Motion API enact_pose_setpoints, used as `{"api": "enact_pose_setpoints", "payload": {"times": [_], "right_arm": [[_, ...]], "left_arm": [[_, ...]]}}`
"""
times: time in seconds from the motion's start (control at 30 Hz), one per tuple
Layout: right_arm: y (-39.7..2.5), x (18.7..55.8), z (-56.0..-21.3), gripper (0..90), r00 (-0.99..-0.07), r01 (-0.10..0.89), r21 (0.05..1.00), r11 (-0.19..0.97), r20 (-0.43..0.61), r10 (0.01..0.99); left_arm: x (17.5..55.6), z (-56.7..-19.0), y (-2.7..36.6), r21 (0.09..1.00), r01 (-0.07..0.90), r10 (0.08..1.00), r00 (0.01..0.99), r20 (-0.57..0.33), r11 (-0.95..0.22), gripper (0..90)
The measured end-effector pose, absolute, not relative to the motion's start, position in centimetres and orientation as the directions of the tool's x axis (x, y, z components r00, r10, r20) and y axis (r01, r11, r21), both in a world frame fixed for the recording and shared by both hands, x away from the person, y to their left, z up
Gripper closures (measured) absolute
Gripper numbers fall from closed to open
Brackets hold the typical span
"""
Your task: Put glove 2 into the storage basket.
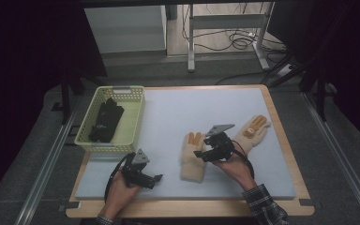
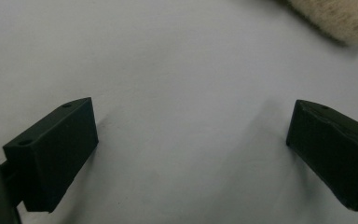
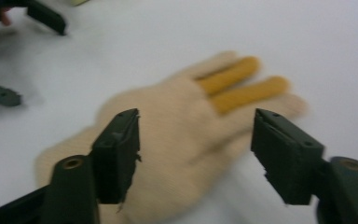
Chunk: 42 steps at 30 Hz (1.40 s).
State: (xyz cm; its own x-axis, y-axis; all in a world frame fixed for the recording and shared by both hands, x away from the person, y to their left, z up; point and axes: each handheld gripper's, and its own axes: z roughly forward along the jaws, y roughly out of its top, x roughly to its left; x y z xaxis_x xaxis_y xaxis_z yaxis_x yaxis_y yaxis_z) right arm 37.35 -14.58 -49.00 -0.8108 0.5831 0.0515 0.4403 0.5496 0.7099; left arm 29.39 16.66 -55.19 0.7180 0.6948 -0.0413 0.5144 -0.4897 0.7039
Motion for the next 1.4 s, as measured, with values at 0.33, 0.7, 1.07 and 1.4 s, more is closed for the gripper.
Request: {"api": "enact_pose_setpoints", "payload": {"times": [0.33, 0.7, 1.07, 1.4], "right_arm": [[-17.7, 38.0, -49.8, 58.7, -0.744, 0.499, 0.726, 0.473, 0.078, 0.664], [-15.2, 38.6, -52.6, 84.6, -0.745, 0.518, 0.708, 0.481, 0.097, 0.660], [-17.3, 37.2, -50.6, 66.7, -0.700, 0.498, 0.741, 0.451, 0.037, 0.713], [-20.8, 37.9, -49.6, 60.6, -0.647, 0.507, 0.764, 0.398, 0.032, 0.762]], "left_arm": [[29.4, -55.2, 16.7, 0.704, 0.514, 0.695, 0.718, -0.041, -0.490, 2.3], [29.4, -55.2, 16.7, 0.704, 0.514, 0.695, 0.718, -0.041, -0.490, 2.4], [29.4, -55.2, 16.7, 0.704, 0.514, 0.695, 0.718, -0.040, -0.490, 2.3], [29.4, -55.2, 16.7, 0.704, 0.514, 0.695, 0.718, -0.041, -0.490, 2.3]]}}
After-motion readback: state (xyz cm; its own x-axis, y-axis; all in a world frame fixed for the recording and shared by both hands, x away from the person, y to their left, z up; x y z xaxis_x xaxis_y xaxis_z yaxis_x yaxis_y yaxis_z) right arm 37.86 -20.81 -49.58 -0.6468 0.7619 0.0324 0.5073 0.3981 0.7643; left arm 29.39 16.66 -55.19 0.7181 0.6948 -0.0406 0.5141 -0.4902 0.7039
